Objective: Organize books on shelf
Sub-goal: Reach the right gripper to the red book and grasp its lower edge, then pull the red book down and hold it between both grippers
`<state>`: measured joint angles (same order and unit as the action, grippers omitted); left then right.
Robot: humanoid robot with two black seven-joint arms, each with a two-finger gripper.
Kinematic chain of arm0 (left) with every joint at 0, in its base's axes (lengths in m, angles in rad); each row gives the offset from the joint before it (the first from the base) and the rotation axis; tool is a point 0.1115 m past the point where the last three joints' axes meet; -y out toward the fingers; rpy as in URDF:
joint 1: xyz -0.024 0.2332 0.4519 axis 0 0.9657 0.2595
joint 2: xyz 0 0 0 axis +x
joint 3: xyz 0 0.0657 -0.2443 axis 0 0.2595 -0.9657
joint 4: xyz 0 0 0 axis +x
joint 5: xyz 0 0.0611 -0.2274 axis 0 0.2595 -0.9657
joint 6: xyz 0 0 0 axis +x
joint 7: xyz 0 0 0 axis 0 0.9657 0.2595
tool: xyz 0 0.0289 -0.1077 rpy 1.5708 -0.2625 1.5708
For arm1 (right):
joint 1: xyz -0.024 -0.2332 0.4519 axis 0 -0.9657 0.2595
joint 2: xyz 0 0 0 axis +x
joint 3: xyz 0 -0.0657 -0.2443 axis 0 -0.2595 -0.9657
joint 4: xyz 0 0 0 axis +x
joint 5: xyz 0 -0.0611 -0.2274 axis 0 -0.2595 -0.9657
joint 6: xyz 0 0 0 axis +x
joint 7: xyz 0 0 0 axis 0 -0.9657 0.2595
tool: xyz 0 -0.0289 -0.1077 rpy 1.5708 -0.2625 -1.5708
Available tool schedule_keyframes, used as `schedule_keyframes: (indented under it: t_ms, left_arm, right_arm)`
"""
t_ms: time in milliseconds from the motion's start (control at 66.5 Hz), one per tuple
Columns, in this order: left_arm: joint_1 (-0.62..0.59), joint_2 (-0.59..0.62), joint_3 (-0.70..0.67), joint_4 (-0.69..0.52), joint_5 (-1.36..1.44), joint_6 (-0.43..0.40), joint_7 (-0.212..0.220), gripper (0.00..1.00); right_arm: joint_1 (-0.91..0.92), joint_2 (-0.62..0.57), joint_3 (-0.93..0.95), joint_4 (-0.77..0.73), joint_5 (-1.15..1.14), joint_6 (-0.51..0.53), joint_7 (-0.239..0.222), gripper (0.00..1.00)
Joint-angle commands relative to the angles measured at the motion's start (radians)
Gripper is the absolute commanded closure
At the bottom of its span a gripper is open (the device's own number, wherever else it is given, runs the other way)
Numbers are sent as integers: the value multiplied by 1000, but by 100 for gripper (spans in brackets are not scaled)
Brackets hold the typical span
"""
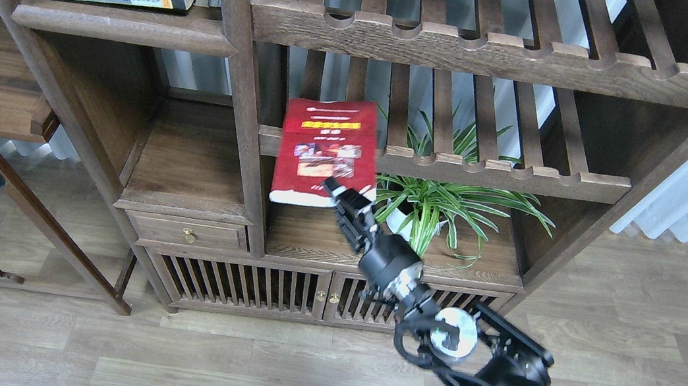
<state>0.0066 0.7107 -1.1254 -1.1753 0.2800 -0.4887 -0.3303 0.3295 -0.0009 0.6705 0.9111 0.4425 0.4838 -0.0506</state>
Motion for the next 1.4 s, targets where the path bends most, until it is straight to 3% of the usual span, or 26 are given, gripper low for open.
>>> schedule_keyframes:
  t_ms: [0,165,316,421,647,1113,1383]
  left_arm:
    - [10,-88,-1,0,-25,0,0,0]
    - [44,-253,24,-49,-228,0,14,2]
    - [49,-375,75,-67,-318,0,54,4]
    - [55,-447,140,-75,-329,0,66,4]
    - [142,-553,236,-76,-331,0,106,4]
    - [179,-580,240,-73,-332,0,109,7]
    - [196,-620,260,-70,-331,0,119,17]
  right_arm:
    - [-55,-42,9,22,7,5,-35,97]
    - [-130,-151,12,23,56,5,-103,98]
    - [-197,-160,9,23,71,5,-198,97]
    - [-233,-146,-3,25,71,5,-235,97]
    - [-254,-87,-5,37,71,5,-235,97]
    - [-300,-88,-74,149,62,5,-235,97]
    - [-303,-91,-131,153,44,5,-233,97]
